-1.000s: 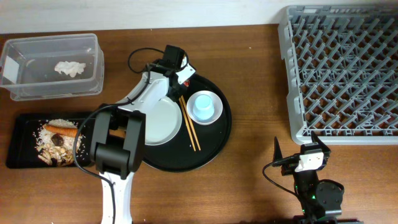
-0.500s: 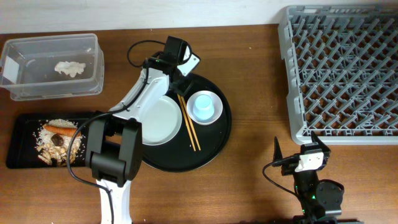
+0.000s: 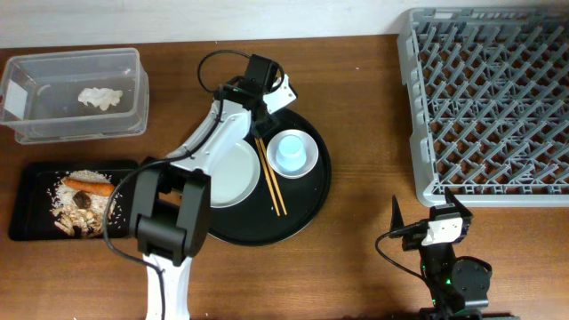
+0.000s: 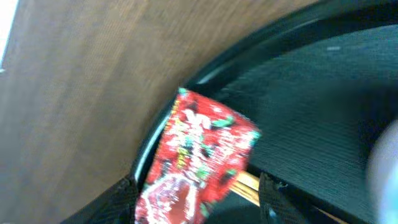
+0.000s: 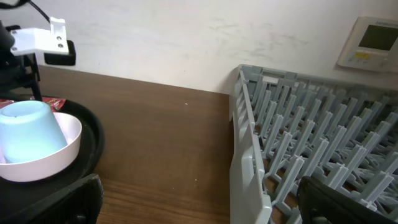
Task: Sort waste into correct bins and load items into the dishwasher rack
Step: 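Slide the left gripper along the tray rim and pinch the red wrapper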
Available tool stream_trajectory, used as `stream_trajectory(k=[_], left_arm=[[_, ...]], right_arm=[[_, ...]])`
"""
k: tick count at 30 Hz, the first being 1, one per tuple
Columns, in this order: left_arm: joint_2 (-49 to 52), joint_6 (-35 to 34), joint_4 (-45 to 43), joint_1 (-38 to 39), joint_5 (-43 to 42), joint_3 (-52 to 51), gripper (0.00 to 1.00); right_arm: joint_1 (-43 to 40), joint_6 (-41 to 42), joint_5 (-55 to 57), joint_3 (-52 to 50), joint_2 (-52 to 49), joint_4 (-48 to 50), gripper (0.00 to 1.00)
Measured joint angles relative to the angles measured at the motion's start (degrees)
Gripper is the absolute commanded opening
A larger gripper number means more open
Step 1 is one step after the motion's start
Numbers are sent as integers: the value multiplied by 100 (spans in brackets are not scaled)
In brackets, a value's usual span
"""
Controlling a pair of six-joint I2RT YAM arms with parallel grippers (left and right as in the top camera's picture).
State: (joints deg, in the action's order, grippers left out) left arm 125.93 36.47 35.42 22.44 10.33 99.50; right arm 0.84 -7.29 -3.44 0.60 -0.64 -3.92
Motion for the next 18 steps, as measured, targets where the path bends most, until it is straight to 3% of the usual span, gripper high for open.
stream_trajectory(k=[6,18], left_arm=[[138,2,-186,7,352,0,59],[466,63,-170,306,256,7,58]], right_arm=[[0,2,2,0,0,0,98],[0,-4,2,0,0,0,98]])
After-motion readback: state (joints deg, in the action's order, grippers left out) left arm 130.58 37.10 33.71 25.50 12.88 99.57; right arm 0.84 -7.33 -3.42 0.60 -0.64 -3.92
